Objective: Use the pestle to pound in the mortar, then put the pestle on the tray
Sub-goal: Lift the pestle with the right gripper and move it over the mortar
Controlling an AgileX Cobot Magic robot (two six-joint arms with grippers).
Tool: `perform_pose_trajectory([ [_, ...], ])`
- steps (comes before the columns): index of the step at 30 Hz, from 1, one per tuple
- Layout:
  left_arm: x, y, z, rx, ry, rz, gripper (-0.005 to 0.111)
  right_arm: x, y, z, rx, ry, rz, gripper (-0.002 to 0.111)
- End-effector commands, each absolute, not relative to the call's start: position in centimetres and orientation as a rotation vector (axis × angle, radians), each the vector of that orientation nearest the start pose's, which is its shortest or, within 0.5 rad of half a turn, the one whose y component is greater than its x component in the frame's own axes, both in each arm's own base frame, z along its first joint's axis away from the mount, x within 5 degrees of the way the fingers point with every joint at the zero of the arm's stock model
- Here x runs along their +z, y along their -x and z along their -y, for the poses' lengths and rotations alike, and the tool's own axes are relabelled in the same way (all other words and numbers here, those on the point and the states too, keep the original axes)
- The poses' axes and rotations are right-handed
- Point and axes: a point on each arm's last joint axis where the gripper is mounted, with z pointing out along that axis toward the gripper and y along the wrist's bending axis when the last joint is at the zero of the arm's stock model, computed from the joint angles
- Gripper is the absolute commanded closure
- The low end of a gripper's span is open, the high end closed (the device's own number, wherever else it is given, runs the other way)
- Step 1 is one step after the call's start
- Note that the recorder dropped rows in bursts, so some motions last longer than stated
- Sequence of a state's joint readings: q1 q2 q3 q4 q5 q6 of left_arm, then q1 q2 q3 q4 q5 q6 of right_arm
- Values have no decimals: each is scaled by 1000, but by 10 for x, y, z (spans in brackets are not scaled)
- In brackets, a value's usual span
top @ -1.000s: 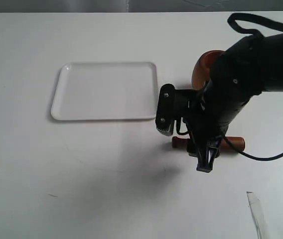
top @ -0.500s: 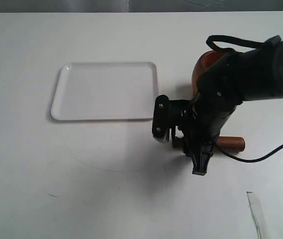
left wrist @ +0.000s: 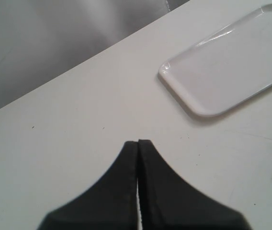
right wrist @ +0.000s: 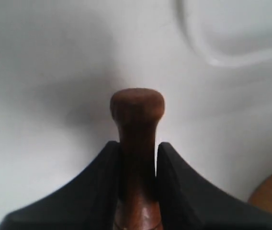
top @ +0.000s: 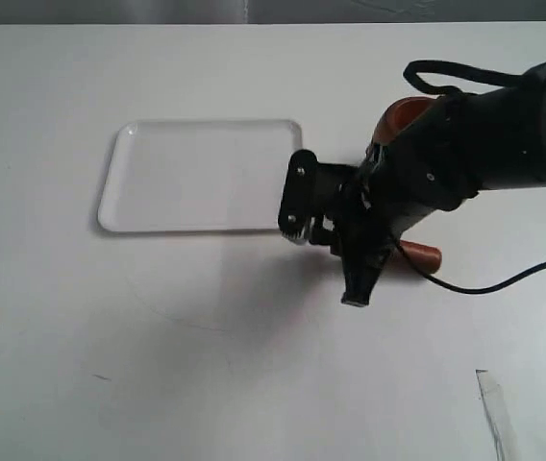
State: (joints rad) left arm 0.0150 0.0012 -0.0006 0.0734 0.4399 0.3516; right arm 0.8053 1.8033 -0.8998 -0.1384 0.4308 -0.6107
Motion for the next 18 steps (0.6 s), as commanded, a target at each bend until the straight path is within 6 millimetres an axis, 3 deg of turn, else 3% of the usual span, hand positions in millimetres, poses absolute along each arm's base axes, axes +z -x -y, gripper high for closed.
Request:
perform_pose_trajectory([
  [1,174,-51,-3,302,-361,-1897,107,169,-231,-234,18,1704,-1939,108],
  [7,174,-51,-3,302,-361,-1897,107,221,-223,-230,149,1353,-1716,108],
  [10,174,-51,-3,302,-361,-1897,107,252,-206,-203,226,961,-1490,108],
  [14,174,-51,-3,302,-361,-1897,107,246,-193,-159,255,479,-1380,108],
  [18,174,-51,-3,302,-361,-1897,107,226,-206,-142,254,247,-1455,108],
])
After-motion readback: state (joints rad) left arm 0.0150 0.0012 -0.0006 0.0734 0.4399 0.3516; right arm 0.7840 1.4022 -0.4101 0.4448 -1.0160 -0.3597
